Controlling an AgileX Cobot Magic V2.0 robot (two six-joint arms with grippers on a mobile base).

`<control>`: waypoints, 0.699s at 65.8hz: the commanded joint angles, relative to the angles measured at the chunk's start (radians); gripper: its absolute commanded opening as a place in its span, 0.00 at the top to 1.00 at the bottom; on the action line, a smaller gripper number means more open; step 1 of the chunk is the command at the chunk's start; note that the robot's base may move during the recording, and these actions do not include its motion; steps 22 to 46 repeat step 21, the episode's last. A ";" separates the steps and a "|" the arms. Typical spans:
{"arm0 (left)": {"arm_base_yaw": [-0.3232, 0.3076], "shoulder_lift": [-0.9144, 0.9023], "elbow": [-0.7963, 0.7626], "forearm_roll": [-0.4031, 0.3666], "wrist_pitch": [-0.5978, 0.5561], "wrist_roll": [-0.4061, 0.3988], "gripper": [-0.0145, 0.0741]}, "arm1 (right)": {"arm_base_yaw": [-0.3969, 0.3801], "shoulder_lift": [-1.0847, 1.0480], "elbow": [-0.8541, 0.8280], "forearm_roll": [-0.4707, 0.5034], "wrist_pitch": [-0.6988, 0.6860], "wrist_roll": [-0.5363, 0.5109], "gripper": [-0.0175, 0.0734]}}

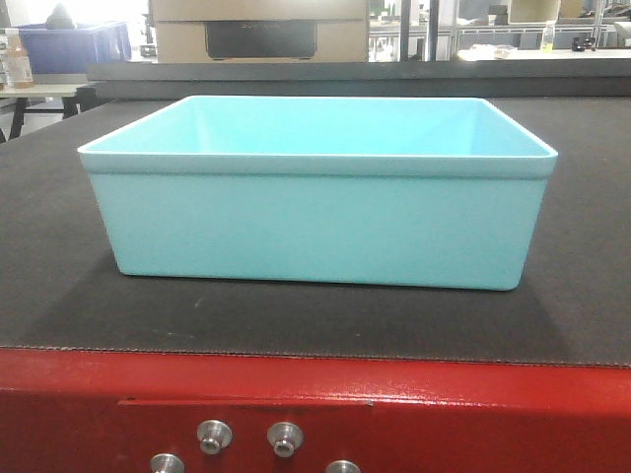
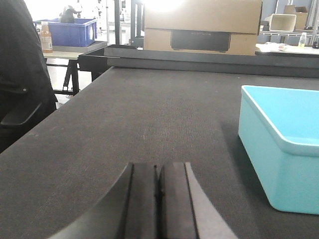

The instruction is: Fetch blue bin and place on conveyor start

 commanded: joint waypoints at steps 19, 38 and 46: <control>0.005 -0.005 -0.002 -0.005 -0.016 0.003 0.96 | -0.004 -0.008 0.000 0.005 -0.024 -0.010 0.99; 0.005 -0.005 -0.002 -0.005 -0.016 0.003 0.96 | -0.004 -0.008 0.000 0.005 -0.024 -0.010 0.99; 0.005 -0.005 -0.002 -0.005 -0.016 0.003 0.96 | -0.004 -0.008 0.000 0.005 -0.024 -0.010 0.99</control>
